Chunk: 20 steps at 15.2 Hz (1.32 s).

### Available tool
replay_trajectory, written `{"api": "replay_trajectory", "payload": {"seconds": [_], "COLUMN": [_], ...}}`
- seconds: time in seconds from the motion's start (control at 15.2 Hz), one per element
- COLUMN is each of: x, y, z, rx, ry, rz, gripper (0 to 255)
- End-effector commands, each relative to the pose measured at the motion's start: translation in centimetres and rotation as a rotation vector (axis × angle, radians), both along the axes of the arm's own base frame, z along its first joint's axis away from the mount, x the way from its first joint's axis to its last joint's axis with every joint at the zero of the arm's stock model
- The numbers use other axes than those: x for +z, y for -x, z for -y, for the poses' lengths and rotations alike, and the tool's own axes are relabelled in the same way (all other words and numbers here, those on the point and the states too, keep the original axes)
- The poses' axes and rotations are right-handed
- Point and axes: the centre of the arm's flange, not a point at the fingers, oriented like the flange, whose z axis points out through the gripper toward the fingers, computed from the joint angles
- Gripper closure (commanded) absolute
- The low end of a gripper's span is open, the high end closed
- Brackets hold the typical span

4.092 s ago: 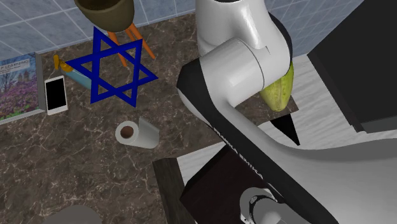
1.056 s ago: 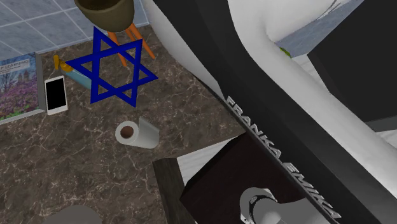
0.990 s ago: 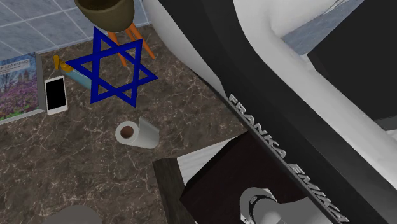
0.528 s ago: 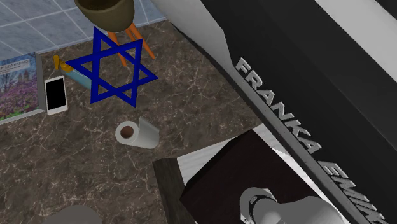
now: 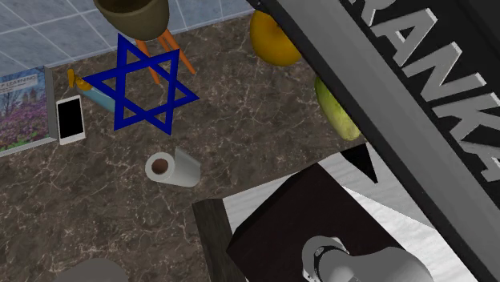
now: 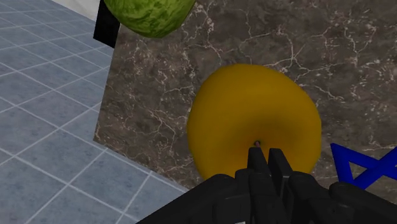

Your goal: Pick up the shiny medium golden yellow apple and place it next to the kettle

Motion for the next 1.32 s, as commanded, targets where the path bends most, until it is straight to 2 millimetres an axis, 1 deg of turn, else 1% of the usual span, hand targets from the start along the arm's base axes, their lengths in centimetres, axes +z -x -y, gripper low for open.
{"api": "replay_trajectory", "payload": {"seconds": [0.0, 0.13, 1.25], "x": [1.1, 2.0, 2.0], "y": [0.0, 0.0, 5.1], "z": [0.0, 0.0, -21.8], "rx": [0.0, 0.0, 0.0], "ry": [0.0, 0.0, 0.0], "rz": [0.0, 0.0, 0.0], "gripper": [255, 255, 255]}}
